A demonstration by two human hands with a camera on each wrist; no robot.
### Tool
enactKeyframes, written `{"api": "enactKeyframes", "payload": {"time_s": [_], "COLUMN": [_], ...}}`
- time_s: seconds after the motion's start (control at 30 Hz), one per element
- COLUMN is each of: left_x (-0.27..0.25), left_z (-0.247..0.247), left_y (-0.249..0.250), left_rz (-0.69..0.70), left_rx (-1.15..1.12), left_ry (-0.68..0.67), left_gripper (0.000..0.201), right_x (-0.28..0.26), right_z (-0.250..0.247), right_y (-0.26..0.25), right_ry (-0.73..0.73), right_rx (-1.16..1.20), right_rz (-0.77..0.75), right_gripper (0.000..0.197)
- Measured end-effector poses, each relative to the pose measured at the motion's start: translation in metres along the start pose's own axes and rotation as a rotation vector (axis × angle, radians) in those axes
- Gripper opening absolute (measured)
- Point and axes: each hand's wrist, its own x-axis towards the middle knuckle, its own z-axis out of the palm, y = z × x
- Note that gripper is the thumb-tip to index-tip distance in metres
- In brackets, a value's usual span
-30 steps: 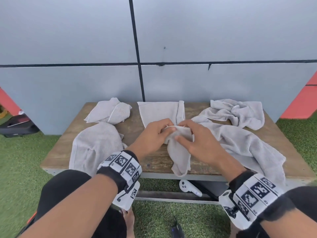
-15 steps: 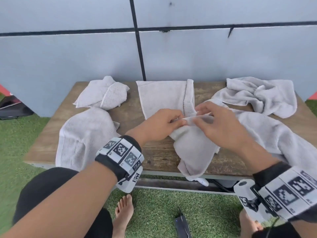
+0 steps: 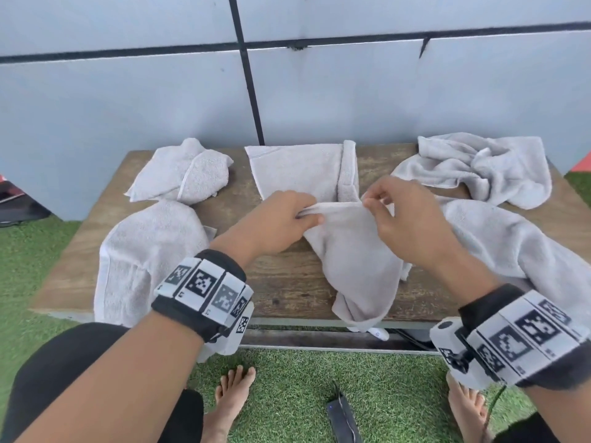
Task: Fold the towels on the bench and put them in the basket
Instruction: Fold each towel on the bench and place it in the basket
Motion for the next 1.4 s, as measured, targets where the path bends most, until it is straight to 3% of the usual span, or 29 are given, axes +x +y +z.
{"api": "enactKeyframes", "payload": {"time_s": [0.1, 0.17, 0.33, 0.47, 0.57, 0.7, 0.77, 0.9, 1.03, 1.1, 1.13, 1.2, 1.27, 1.33, 1.4], "left_x": [-0.004, -0.005, -0.004, -0.002, -0.002, -0.004, -0.004, -0.001, -0.001, -0.002, -0.003, -0.006, -0.007, -0.006, -0.004], "left_z": [0.004, 0.008, 0.0, -0.005, -0.002, 0.012, 0.018, 0.019, 0.014, 0.012, 0.012, 0.014, 0.018, 0.018, 0.012], "left_y": [0.016, 0.025, 0.023, 0.01, 0.018, 0.039, 0.039, 0.021, 0.005, 0.009, 0.013, 0.024, 0.031, 0.03, 0.022], "left_rz": [0.096, 0.117, 0.014, -0.052, 0.027, 0.156, 0.157, 0.046, -0.04, -0.007, 0.034, 0.11, 0.139, 0.112, 0.02], "left_rx": [-0.083, -0.102, -0.025, -0.005, -0.064, -0.186, -0.182, -0.045, -0.033, -0.105, -0.132, -0.169, -0.168, -0.136, -0.068], "left_ry": [0.043, 0.019, 0.005, 0.098, 0.191, 0.093, 0.068, 0.046, 0.156, 0.197, 0.192, 0.128, 0.06, 0.033, 0.004], "left_gripper": [0.028, 0.025, 0.037, 0.039, 0.04, 0.035, 0.031, 0.036, 0.041, 0.042, 0.043, 0.039, 0.032, 0.031, 0.039], "right_x": [-0.012, -0.019, -0.018, -0.015, -0.019, -0.027, -0.029, -0.024, -0.016, -0.016, -0.018, -0.022, -0.025, -0.024, -0.02], "right_z": [0.01, 0.014, -0.001, -0.019, -0.015, 0.0, 0.002, -0.015, -0.033, -0.031, -0.027, -0.016, -0.002, 0.004, -0.001], "right_y": [-0.011, -0.014, -0.006, 0.011, 0.023, 0.012, 0.009, 0.01, 0.022, 0.025, 0.024, 0.012, 0.004, 0.005, 0.008], "right_ry": [-0.153, -0.17, -0.004, 0.179, 0.173, 0.047, 0.035, 0.196, 0.308, 0.279, 0.229, 0.069, -0.064, -0.098, -0.027], "right_rx": [0.036, -0.053, -0.073, -0.034, 0.022, 0.038, -0.002, 0.085, 0.143, 0.06, 0.035, 0.013, 0.013, -0.006, 0.032], "right_rz": [-0.126, -0.176, -0.174, -0.021, -0.005, -0.179, -0.164, -0.065, 0.101, 0.1, 0.053, -0.059, -0.101, -0.08, -0.002], "right_gripper": [0.022, 0.024, 0.017, 0.021, 0.018, 0.032, 0.024, 0.023, 0.019, 0.015, 0.023, 0.039, 0.039, 0.035, 0.029]}}
